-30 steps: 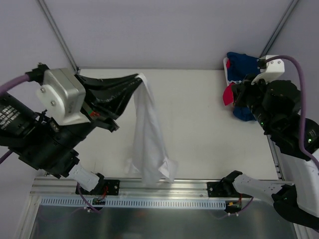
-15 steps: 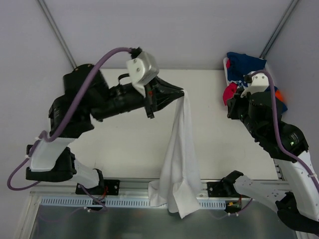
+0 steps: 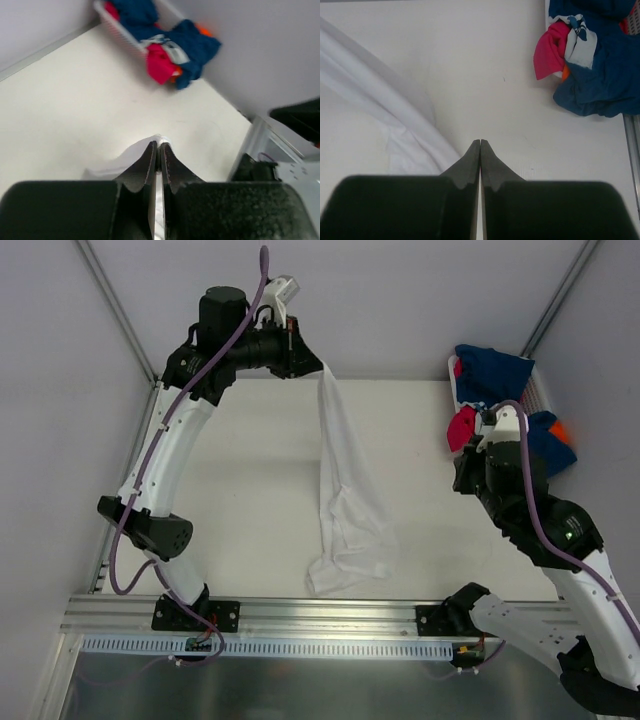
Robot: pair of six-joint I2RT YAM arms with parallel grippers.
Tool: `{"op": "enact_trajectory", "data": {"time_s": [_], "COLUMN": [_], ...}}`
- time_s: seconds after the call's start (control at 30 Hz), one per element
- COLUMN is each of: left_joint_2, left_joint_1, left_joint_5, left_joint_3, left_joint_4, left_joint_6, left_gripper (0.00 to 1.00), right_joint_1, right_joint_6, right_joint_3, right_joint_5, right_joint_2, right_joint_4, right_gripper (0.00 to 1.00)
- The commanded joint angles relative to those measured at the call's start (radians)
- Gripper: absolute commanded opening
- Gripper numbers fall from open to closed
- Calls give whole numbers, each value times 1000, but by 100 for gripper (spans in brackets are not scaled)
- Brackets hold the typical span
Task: Fold and stack the t-shirts
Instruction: Flatten out the tshirt
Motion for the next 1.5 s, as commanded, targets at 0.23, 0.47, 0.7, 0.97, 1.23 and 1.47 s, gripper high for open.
{"op": "enact_trajectory", "data": {"time_s": [0.23, 0.47, 0.7, 0.97, 1.23, 1.47], "left_joint_2": [-220, -256, -319, -375, -437, -472], "left_joint_1": [41, 40, 41, 40, 40, 40], "left_joint_5": [-429, -685, -840, -876, -867, -870], "left_joint_3": [-452, -639, -773, -810, -836, -873], "left_joint_4": [41, 65, 111, 117, 119, 122], "left_joint_6": [-12, -48, -86, -80, -85, -86], "left_gripper": [0, 0, 0, 0, 0, 0], "right_joint_1": [-1, 25, 89, 114, 114, 132], "right_joint_6": [141, 196, 222, 296, 336, 379], "right_joint_3": [-269, -419, -367, -334, -343, -352], "right_joint_5": [-187, -358, -458, -491, -414, -399], "right_joint_2": [33, 191, 418, 636, 689, 716], "right_joint_4": [200, 383, 504, 581, 524, 494], "right_gripper": [21, 51, 50, 49, 48, 47]}}
